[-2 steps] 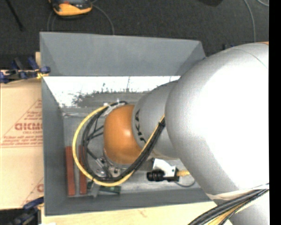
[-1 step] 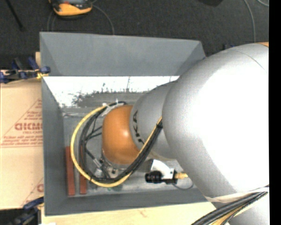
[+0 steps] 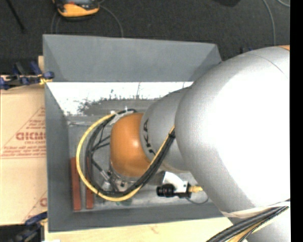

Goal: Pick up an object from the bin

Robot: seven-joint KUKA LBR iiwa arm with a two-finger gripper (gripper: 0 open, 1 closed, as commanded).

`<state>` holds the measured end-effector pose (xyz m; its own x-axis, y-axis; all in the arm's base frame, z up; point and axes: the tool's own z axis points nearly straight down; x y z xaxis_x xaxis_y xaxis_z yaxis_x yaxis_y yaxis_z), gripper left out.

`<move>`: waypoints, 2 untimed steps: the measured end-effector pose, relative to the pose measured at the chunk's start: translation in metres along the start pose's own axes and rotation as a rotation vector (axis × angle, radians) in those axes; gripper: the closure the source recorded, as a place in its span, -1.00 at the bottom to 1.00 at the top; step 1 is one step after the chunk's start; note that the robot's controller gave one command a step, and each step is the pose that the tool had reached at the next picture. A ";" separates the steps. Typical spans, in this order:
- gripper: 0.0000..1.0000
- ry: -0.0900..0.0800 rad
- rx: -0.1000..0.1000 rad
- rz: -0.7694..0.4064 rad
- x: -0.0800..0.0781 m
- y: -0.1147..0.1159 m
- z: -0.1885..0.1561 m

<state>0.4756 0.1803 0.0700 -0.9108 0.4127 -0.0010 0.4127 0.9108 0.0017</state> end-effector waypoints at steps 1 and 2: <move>1.00 0.001 0.001 -0.001 0.000 0.000 -0.002; 1.00 0.004 0.005 0.000 0.001 -0.001 -0.010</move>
Offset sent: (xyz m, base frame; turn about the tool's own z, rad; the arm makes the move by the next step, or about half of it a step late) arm -0.0001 0.0001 0.0483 0.0000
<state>0.4743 0.1794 0.0796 -0.9110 0.4123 0.0033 0.4123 0.9110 -0.0028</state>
